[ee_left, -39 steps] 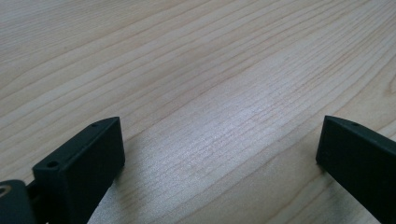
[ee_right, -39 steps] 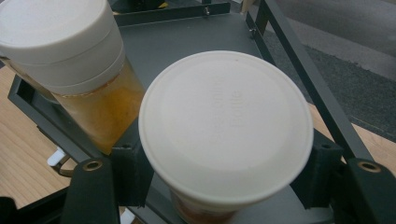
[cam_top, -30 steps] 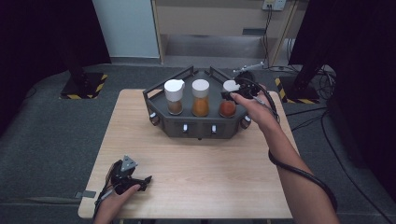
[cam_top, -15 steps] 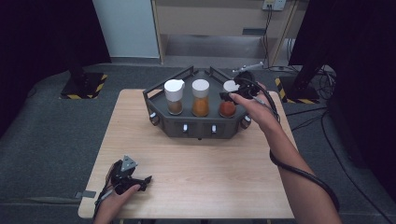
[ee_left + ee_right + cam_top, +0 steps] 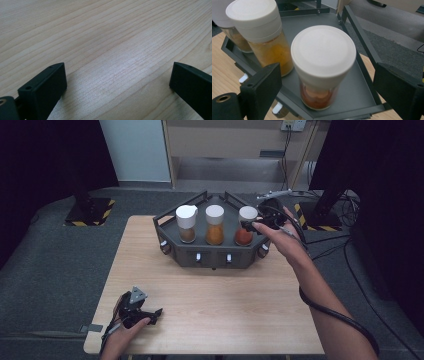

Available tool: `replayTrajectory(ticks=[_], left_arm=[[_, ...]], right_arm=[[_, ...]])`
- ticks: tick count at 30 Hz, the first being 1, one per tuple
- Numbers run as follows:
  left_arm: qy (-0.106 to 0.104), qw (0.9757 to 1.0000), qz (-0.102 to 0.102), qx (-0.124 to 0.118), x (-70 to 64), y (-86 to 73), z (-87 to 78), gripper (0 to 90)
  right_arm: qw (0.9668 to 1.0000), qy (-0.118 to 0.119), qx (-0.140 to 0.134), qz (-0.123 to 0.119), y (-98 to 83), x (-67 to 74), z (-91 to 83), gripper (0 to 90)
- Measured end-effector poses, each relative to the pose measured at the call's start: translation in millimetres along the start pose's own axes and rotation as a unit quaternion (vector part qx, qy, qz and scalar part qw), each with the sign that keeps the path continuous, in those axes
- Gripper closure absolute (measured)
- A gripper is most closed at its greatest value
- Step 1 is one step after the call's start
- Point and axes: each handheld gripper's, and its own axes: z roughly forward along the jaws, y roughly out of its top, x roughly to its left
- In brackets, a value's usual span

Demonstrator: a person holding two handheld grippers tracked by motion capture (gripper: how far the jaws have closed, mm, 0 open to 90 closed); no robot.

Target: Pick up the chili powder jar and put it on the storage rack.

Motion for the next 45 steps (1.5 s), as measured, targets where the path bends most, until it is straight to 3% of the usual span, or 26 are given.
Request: replayTrajectory(ticks=[11,26,30,45], left_arm=[[0.001,1.0000,0.000,0.001,-0.5,0.3,-0.1,0.0],[0.002,1.0000,-0.001,0.001,-0.8,0.3,-0.2,0.0],[0.002,1.0000,-0.001,0.001,-0.9,0.3,-0.2,0.0],[0.002,1.0000,-0.001,0.001,-1.0,0.2,-0.1,0.0]], right_arm=[[0.9998,0.001,-0.013,0.012,-31.2,-3.9,-22.4,7.3],[0.9996,0.009,-0.015,0.023,-77.1,-1.2,-32.9,7.1],[0.9998,0.011,-0.012,0.011,-85.3,3.8,-35.7,7.1],[0.9997,0.022,-0.010,0.010,-116.0,19.9,-41.6,7.2]])
